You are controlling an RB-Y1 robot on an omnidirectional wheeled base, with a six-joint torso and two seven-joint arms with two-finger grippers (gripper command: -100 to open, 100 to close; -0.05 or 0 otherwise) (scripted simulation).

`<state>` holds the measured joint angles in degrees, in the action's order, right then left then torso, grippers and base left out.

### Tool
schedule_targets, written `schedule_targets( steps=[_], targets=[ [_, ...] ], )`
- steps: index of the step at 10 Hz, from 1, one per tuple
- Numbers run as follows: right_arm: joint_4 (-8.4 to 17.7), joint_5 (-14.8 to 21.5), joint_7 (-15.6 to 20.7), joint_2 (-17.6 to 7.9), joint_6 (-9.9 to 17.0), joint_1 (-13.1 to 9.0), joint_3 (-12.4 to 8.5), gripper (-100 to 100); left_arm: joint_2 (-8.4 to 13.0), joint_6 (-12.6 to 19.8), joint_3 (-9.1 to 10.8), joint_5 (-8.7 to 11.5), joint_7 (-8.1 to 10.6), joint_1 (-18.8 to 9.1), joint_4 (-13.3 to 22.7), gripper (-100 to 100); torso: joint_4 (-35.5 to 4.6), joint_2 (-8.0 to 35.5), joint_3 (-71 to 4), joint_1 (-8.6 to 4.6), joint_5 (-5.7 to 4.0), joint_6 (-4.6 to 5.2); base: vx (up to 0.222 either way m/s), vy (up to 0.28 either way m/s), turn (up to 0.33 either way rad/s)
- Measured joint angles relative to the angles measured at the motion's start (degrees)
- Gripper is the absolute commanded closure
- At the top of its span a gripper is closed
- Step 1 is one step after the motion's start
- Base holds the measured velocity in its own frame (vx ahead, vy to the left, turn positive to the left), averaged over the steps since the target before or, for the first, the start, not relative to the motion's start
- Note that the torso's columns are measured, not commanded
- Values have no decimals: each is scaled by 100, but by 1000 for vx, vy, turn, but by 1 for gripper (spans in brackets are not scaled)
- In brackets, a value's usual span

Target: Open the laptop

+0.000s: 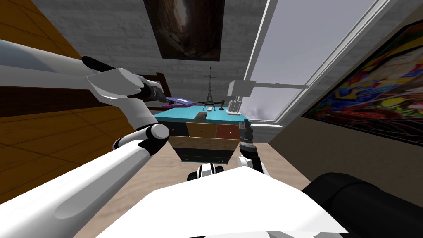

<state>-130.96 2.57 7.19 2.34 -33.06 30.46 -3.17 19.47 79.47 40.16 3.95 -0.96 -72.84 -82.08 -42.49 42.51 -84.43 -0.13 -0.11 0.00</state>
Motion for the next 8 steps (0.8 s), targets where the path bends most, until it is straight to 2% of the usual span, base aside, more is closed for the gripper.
schedule_targets(
  steps=[3,4,8],
  targets=[
    [0,0,0,0,0,0,0,0,125,409,54,-69,-21,-255,-132,-100,0,4,2,7,3,-1,36,-8,1],
    [0,0,0,0,0,-1,0,0,127,431,56,-73,-21,-258,-128,0,5,1,1,9,5,0,0,0,0],
    [0,0,0,0,0,-1,0,0,110,457,59,-79,-25,-219,-102,0,5,-4,-3,4,3,-1,1,1,-3]
  ],
)
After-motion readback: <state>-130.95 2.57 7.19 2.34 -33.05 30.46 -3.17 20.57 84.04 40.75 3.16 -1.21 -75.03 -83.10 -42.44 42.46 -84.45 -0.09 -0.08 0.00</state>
